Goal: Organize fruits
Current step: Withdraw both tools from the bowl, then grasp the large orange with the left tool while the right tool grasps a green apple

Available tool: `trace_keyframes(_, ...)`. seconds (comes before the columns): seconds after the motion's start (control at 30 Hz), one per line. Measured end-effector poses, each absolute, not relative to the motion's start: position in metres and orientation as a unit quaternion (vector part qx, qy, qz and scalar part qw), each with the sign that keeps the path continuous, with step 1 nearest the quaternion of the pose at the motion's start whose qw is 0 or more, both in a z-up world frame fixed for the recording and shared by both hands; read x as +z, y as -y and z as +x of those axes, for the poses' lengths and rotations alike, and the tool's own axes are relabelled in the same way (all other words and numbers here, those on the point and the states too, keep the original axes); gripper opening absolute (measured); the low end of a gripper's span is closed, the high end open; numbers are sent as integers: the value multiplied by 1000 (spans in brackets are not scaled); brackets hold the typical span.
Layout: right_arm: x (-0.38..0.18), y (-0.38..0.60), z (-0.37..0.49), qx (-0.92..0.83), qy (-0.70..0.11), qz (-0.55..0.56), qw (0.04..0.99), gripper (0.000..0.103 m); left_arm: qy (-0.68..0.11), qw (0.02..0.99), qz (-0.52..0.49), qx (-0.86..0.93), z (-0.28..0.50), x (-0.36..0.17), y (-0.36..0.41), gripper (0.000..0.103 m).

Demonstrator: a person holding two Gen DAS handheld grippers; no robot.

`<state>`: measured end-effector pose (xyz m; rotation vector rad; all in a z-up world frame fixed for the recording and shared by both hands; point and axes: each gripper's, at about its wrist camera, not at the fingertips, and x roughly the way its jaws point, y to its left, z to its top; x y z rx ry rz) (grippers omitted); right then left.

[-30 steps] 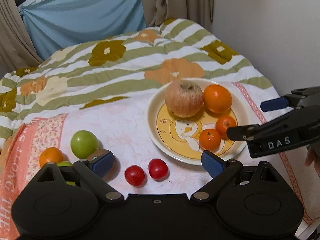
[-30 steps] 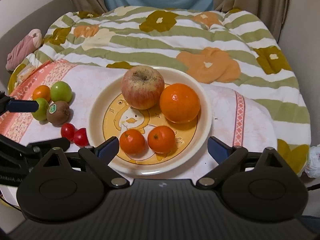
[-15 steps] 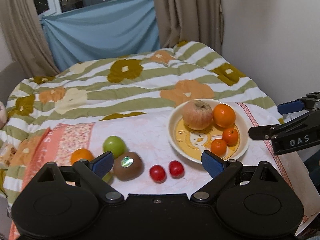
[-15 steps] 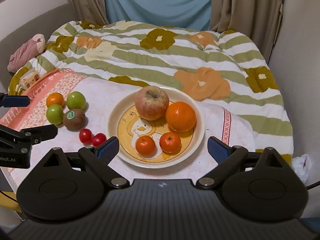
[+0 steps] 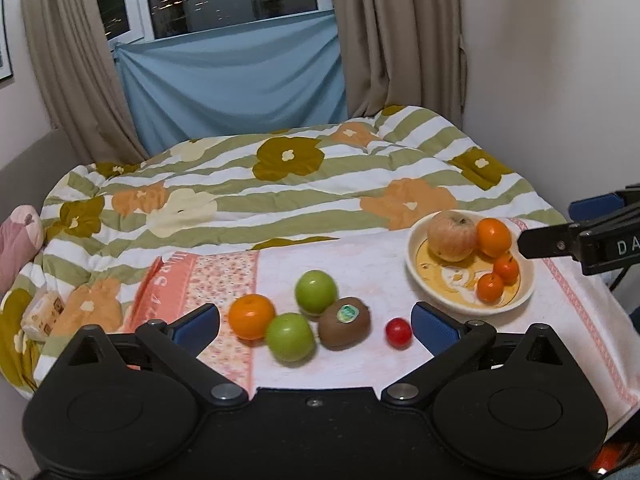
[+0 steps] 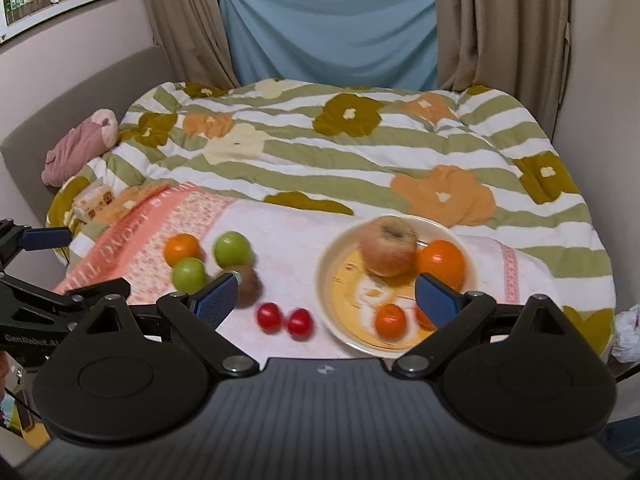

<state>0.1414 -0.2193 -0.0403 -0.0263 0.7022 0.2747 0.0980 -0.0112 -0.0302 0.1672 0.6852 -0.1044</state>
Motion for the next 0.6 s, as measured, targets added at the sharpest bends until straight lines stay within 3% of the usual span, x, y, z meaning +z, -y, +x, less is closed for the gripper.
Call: trace_keyframes(0.6,-95,99,181,102,-375,11,921,103,-363,908,140,-156,161,-77,-92,103)
